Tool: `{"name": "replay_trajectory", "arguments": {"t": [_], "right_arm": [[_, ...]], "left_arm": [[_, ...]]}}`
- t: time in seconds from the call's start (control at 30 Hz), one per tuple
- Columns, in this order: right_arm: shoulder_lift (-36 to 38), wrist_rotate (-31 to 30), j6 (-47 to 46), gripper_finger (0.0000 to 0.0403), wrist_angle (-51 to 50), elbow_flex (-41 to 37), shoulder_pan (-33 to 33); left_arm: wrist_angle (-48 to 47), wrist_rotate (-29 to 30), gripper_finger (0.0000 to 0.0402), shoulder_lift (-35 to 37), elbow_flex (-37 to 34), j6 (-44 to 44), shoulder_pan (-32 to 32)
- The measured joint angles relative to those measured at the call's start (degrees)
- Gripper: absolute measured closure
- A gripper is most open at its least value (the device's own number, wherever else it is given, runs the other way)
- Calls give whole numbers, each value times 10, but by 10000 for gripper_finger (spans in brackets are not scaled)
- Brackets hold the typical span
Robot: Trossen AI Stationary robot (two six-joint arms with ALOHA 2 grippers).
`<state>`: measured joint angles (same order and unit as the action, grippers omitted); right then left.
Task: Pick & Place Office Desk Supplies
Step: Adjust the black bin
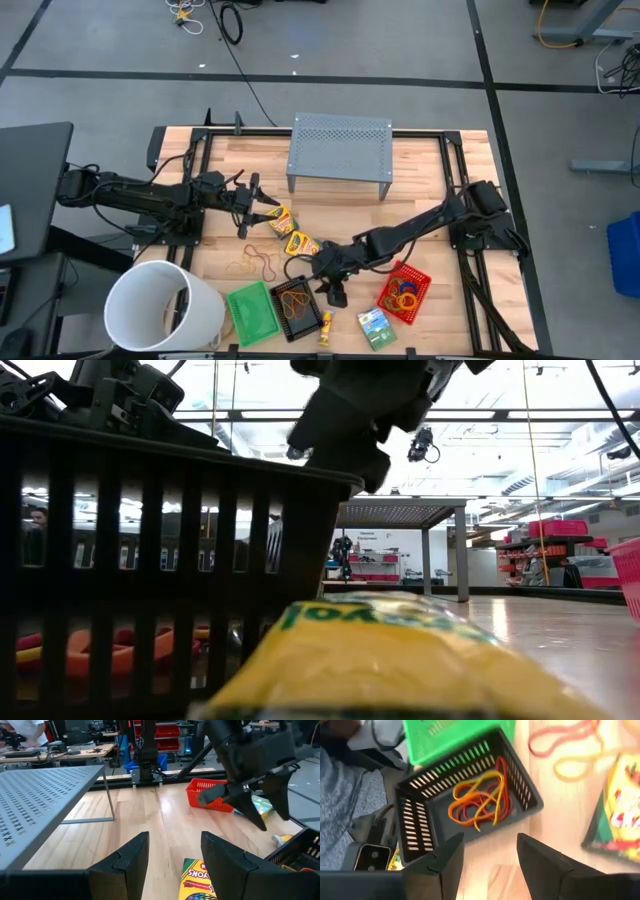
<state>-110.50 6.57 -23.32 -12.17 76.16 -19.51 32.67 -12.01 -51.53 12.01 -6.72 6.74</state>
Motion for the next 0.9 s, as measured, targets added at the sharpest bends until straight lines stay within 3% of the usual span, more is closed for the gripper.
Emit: {"name": "replay_trajectory", "arguments": {"t": [0.37, 0.9], "right_arm": [[-5, -8, -104, 222, 38, 0, -18], [-50, -22, -136, 222, 47, 0, -18]], "left_arm": [[0, 0, 216, 0, 0, 1, 0], [-13, 0, 216, 0, 0, -6, 0]]}}
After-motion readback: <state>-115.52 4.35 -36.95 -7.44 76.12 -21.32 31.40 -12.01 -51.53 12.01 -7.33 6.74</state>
